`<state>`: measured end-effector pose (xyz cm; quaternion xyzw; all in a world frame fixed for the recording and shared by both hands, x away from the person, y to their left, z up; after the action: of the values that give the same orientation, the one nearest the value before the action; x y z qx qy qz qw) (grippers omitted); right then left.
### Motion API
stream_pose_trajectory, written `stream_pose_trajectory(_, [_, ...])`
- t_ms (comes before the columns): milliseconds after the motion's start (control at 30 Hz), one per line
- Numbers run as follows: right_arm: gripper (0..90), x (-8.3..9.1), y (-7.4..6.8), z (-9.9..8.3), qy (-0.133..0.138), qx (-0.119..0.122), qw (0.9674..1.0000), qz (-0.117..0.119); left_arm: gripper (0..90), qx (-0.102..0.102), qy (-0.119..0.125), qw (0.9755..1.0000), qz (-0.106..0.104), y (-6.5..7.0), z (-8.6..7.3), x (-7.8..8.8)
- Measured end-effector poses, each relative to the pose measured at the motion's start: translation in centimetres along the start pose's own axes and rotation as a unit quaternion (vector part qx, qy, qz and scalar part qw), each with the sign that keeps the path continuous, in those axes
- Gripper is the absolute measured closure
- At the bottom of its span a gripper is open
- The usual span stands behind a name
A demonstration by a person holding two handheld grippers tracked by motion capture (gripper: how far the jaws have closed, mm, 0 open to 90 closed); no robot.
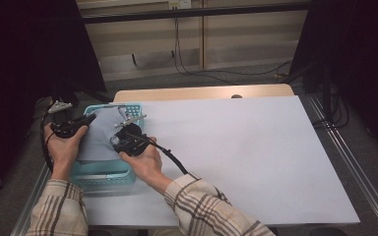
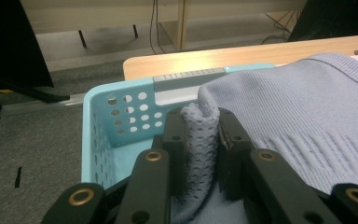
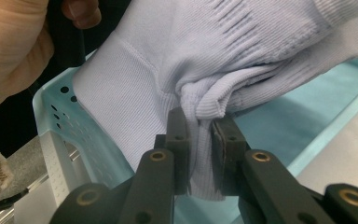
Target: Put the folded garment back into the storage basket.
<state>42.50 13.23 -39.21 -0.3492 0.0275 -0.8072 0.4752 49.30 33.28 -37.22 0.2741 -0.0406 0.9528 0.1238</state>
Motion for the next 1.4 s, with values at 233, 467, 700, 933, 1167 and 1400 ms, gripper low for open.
stream_pose_trajectory(233, [79.6, -0.1, 0.0, -0.1, 0.002, 0.003, 1.0, -0.001, 76.5, -0.009, -0.009, 0.9999, 0.004, -0.1, -0.1, -0.1])
stream_pose_trajectory(467, [79.6, -0.4, 0.0, -0.3, -0.007, -0.009, 0.9999, -0.003, 76.5, -0.004, -0.017, 0.9999, -0.001, 0.0, -0.6, -0.6])
stream_pose_trajectory(700, [79.5, -0.7, 0.2, -0.5, -0.009, -0.011, 0.9999, -0.009, 76.5, -0.022, -0.021, 0.9995, 0.01, 0.0, -0.8, -0.9])
stream_pose_trajectory(933, [79.3, -1.1, 0.1, -0.8, -0.019, -0.025, 0.9994, -0.016, 76.3, -0.022, -0.034, 0.9991, 0.012, 0.1, -1.2, -1.4])
stream_pose_trajectory(1167, [79.1, -1.7, 0.1, -1.0, -0.021, -0.028, 0.9992, -0.018, 76.1, -0.024, -0.037, 0.9989, 0.012, 0.0, -1.5, -1.6])
stream_pose_trajectory(1400, [79.0, -1.9, 0.4, -1.1, -0.027, -0.028, 0.9989, -0.025, 75.8, -0.02, -0.043, 0.9988, 0.011, 0.1, -1.8, -2.2])
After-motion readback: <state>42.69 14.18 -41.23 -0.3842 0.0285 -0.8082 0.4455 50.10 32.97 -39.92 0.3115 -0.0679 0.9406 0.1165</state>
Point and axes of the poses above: each handheld gripper's, and its own axes: x roughly backward along the jaws, z roughly out of its top, y roughly to its right, the point moved 3 cm from there along -x, roughly forward along the jaws, and after that the axes turned 8 degrees about z, right-handed, at the moved point
